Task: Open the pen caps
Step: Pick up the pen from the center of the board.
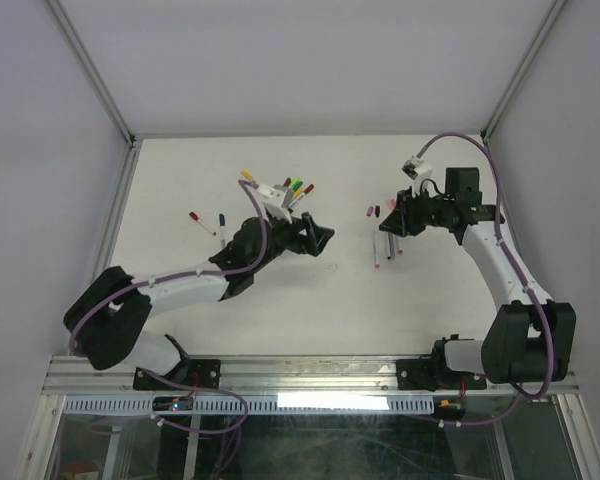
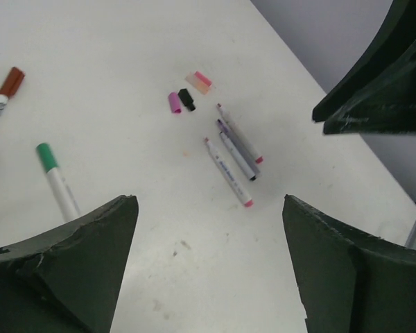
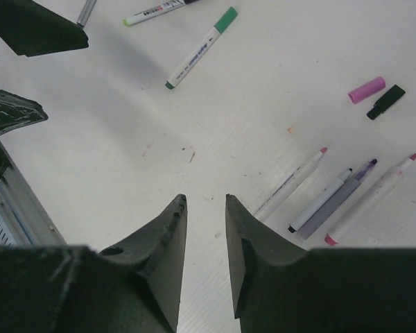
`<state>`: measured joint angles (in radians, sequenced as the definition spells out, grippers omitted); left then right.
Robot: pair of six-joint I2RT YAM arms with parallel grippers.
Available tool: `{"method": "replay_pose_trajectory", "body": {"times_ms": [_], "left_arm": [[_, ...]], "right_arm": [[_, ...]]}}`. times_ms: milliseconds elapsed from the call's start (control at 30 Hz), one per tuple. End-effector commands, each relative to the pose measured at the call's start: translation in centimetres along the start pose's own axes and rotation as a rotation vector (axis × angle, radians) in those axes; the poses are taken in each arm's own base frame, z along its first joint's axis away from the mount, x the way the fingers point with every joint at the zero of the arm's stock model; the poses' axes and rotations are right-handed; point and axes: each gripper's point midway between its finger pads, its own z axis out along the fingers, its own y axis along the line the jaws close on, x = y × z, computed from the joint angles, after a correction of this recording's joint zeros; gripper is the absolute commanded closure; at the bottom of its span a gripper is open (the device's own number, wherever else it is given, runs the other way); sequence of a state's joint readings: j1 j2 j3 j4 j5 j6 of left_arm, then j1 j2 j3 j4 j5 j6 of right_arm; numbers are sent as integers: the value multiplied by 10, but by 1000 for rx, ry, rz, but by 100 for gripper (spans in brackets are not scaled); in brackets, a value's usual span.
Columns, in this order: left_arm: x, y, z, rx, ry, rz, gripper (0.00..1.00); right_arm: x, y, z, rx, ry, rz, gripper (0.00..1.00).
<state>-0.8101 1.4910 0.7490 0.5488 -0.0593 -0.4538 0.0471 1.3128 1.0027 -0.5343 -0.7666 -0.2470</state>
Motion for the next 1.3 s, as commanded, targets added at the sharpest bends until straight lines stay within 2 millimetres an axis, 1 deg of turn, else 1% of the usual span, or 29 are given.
{"method": "replay_pose_trajectory", "body": {"times_ms": [0, 33, 67, 167, 267, 333, 367, 400, 433, 500, 533, 567, 667, 767, 867, 967, 1133, 1267], "left_arm": [[-27, 9, -41, -15, -164, 75, 8], [-24, 14, -48, -30, -167, 75, 3], [-21, 17, -54, -35, -169, 74, 1], [-9, 23, -66, -27, -148, 57, 1], [1, 26, -72, -11, -123, 22, 1], [4, 29, -75, -19, -116, 5, 1], [5, 30, -77, -20, -114, 1, 1], [5, 32, -79, -26, -113, -2, 1], [5, 32, -80, -28, -116, -7, 1], [5, 34, -84, -32, -122, -10, 1], [4, 35, -85, -35, -125, -11, 1], [4, 34, -87, -35, -126, -12, 1], [7, 38, -89, -48, -118, -23, 1], [13, 40, -88, -62, -94, -42, 1], [19, 41, -87, -74, -63, -62, 1], [24, 42, -85, -78, -46, -87, 1], [33, 37, -80, -55, 3, -118, 1], [40, 39, -79, -70, 38, -126, 1]], "right_arm": [[-18, 23, -12, -80, -93, -121, 69], [-20, 26, -14, -90, -102, -136, 68], [-21, 28, -15, -97, -111, -149, 68], [-27, 33, -22, -93, -138, -199, 68], [-39, 35, -30, -58, -186, -281, 67], [-47, 38, -37, -39, -223, -356, 63], [-52, 41, -42, -32, -247, -395, 59], [-56, 45, -45, -33, -265, -431, 53], [-58, 47, -48, -33, -278, -465, 45], [-64, 52, -52, -34, -305, -489, 23], [-66, 57, -53, -55, -318, -486, 16], [-68, 62, -53, -85, -322, -479, 11], [-66, 79, -51, -208, -303, -426, 10], [-57, 84, -44, -295, -286, -356, 9], [-41, 80, -36, -309, -267, -333, 10], [-29, 82, -32, -342, -258, -313, 10], [-30, 76, -32, -303, -252, -327, 10], [-28, 76, -32, -300, -253, -334, 10]]}}
